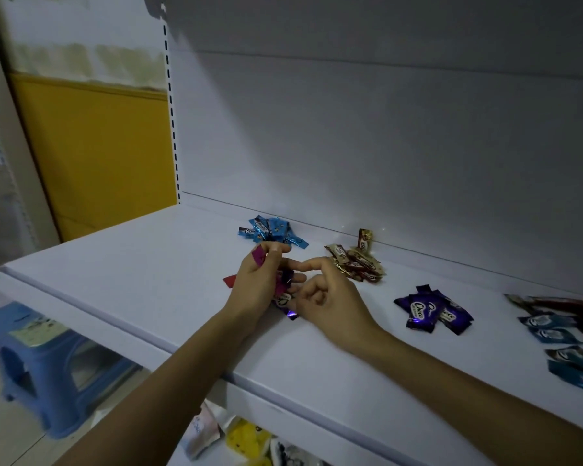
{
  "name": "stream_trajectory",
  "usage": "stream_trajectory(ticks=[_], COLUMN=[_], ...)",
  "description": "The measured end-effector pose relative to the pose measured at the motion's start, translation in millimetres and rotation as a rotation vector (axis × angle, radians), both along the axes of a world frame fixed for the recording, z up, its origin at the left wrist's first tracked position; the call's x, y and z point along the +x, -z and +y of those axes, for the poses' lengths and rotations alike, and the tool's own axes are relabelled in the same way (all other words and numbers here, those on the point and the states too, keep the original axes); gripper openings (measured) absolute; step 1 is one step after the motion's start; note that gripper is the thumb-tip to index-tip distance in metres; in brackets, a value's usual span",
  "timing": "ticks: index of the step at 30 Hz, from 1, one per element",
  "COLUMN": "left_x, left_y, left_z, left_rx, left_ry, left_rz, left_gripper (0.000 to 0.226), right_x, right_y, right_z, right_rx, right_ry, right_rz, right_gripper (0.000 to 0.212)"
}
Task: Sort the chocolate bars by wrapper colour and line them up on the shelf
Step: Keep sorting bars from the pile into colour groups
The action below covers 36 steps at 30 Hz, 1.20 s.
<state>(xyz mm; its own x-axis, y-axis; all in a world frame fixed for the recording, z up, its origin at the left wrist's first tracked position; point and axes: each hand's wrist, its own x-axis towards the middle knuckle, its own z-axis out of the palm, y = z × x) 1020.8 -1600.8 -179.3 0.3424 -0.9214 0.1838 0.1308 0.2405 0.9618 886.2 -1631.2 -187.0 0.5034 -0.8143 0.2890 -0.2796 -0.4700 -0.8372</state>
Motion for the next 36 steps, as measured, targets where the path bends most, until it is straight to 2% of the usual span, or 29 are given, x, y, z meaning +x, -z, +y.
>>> stream_trajectory(ticks=[4, 9, 13, 16, 19, 21, 22, 24, 26, 28, 31, 33, 34, 35, 36], left_x=[0, 5, 6, 3, 1, -3, -6, -12, -18, -23, -31, -44, -53, -63, -72], left_y=[4, 7, 6, 9, 7, 3, 3, 5, 7, 5, 5, 4, 2, -1, -7], left_z=[-4, -8, -7, -1, 2, 8, 11, 15, 14, 11, 5, 4, 2, 1, -1], left_rx=[0.005, 0.019, 0.011, -0.013, -0.018, -0.054, -0.086, -0.159, -0.194, -0.213, -0.228, -0.212, -0.201, -0.187, -0.136], left_ry=[-0.063, -0.068, -0.078, -0.042, 0.018, 0.052, 0.056, 0.065, 0.093, 0.104, 0.116, 0.162, 0.206, 0.269, 0.336], left_rz=[-0.081, -0.091, -0.284, -0.413, -0.505, -0.637, -0.765, -1.154, -1.459, -1.561, -1.594, -1.506, -1.348, -1.098, -0.767], left_gripper=[0.024, 0.017, 0.042, 0.045, 0.037, 0.034, 0.036, 0.047, 0.059, 0.065, 0.068, 0.063, 0.057, 0.050, 0.045], right_x=[-4, -6, -6, -14, -36, -58, -71, -99, -127, -146, -159, -158, -158, -158, -158], right_y=[-4, -9, -13, -18, -33, -44, -47, -44, -36, -29, -22, -17, -16, -14, -14], right_z=[-7, -7, -5, -1, -2, -6, -10, -19, -28, -33, -38, -36, -35, -35, -34], right_rx=[0.197, 0.296, 0.330, 0.372, 0.222, -0.003, -0.151, -0.376, -0.396, -0.421, -0.464, -0.408, -0.360, -0.330, -0.329], right_ry=[0.076, 0.153, 0.214, 0.184, 0.166, 0.214, 0.272, 0.439, 0.587, 0.690, 0.728, 0.721, 0.710, 0.705, 0.708], right_rz=[-0.126, -0.255, -0.285, -0.263, -0.250, -0.200, -0.122, 0.038, 0.044, 0.084, 0.300, 0.486, 0.552, 0.591, 0.599], right_gripper=[0.022, 0.021, 0.019, 0.015, 0.017, 0.020, 0.020, 0.018, 0.018, 0.017, 0.013, 0.011, 0.012, 0.014, 0.015])
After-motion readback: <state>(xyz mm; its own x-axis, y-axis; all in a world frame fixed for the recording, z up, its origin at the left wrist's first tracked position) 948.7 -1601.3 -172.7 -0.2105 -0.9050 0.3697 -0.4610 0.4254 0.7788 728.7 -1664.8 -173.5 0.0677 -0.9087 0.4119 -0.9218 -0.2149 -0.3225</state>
